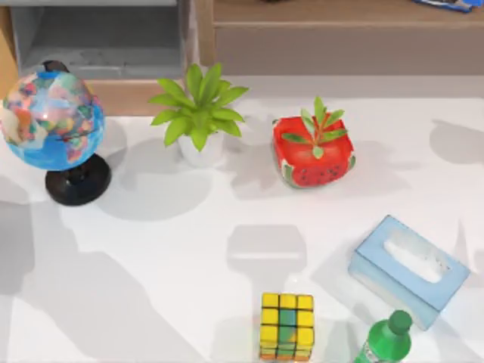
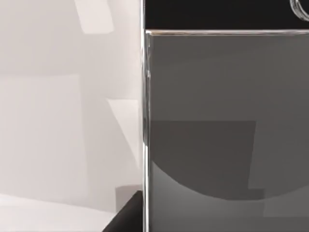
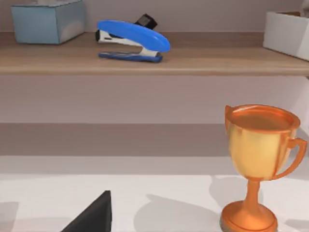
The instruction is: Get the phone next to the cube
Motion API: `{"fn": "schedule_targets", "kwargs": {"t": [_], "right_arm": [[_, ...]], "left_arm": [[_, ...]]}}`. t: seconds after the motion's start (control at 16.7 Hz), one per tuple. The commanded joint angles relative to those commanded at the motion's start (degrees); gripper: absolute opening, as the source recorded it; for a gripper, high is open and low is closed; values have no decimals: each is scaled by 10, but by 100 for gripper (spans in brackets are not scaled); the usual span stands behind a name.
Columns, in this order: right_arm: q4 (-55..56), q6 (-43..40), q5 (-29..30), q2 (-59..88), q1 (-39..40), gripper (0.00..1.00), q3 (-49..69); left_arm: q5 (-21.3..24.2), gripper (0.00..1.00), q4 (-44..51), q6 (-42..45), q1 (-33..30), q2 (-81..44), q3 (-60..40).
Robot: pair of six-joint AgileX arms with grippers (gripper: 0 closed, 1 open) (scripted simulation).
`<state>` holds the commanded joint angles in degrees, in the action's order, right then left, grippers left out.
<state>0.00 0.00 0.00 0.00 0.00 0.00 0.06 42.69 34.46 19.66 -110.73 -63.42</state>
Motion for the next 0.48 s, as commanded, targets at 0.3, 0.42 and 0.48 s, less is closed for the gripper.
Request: {"fn": "schedule_targets", "kwargs": {"t": [0.3,0.42,0.48], "right_arm": [[0,0,0,0,0,100,0],[0,0,0,0,0,100,0],[0,0,0,0,0,100,0]], "left_arm": [[4,0,35,-2,-2,22,-16],[4,0,48,-2,-2,30,-24],[4,0,49,-2,-2,31,-24]]}}
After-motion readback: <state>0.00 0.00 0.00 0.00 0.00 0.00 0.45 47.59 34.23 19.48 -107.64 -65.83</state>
